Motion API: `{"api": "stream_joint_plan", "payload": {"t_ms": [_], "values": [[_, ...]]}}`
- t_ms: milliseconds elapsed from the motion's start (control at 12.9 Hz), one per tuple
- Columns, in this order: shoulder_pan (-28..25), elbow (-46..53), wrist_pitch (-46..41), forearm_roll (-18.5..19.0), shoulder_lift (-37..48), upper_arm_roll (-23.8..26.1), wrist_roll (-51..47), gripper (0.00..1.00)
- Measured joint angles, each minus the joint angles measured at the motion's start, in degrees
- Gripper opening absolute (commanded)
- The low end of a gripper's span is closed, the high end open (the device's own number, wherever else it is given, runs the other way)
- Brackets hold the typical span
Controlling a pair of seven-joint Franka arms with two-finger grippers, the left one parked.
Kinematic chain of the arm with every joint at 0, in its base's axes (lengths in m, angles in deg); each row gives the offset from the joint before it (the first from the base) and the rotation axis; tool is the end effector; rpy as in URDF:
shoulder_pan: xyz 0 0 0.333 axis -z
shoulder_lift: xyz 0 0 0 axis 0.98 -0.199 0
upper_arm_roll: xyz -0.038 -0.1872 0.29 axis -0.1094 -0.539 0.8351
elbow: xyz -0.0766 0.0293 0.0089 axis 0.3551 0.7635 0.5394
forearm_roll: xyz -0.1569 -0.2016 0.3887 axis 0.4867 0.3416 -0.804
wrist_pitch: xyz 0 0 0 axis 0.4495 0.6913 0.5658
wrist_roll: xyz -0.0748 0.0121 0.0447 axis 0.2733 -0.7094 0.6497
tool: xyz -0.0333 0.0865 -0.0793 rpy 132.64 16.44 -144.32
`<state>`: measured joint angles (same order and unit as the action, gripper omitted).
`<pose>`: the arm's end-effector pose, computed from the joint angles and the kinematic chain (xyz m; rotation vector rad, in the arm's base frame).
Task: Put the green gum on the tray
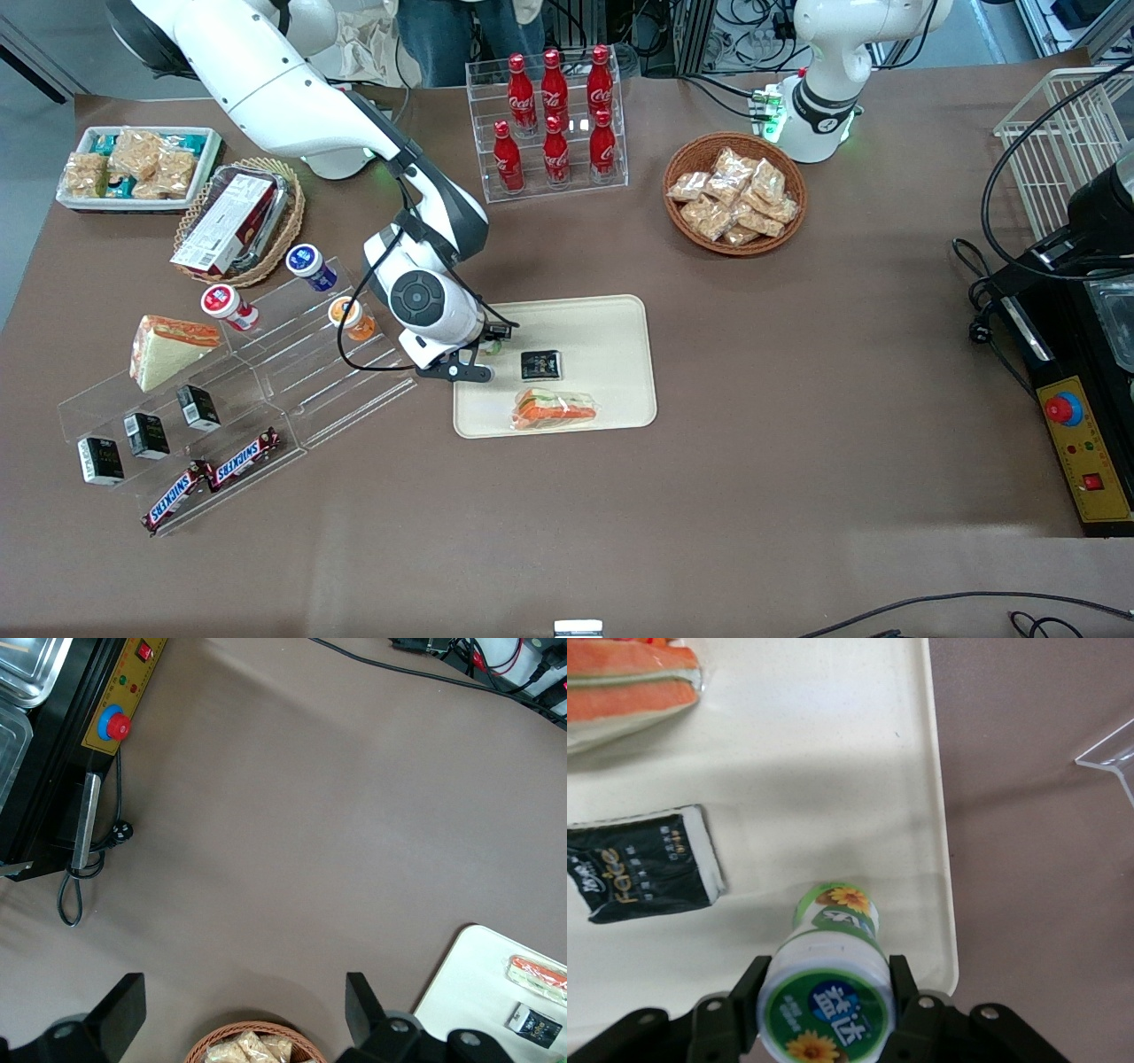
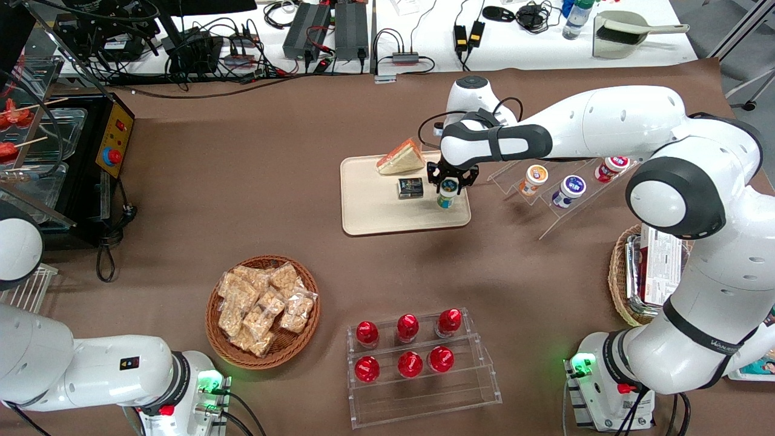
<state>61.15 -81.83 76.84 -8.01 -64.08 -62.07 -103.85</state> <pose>0.5745 0.3816 0.1893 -3.0734 0.2253 0.3308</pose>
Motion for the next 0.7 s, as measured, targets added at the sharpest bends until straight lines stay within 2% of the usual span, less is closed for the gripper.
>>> {"api": "stream_joint_plan", "payload": {"t_ms": [233, 310, 388, 698], "values": [[0.0, 0.0, 0.2, 0.0, -0.4, -0.1, 0.0, 0.47], [0.0, 0.0, 0.2, 0.0, -0.4, -0.2, 0.0, 0.58], [0.0, 0.0, 0.2, 0.0, -0.5, -0.3, 0.0, 1.0], [0.0, 0.0, 0.2, 0.0, -0.5, -0.5, 0.0, 1.0]]}}
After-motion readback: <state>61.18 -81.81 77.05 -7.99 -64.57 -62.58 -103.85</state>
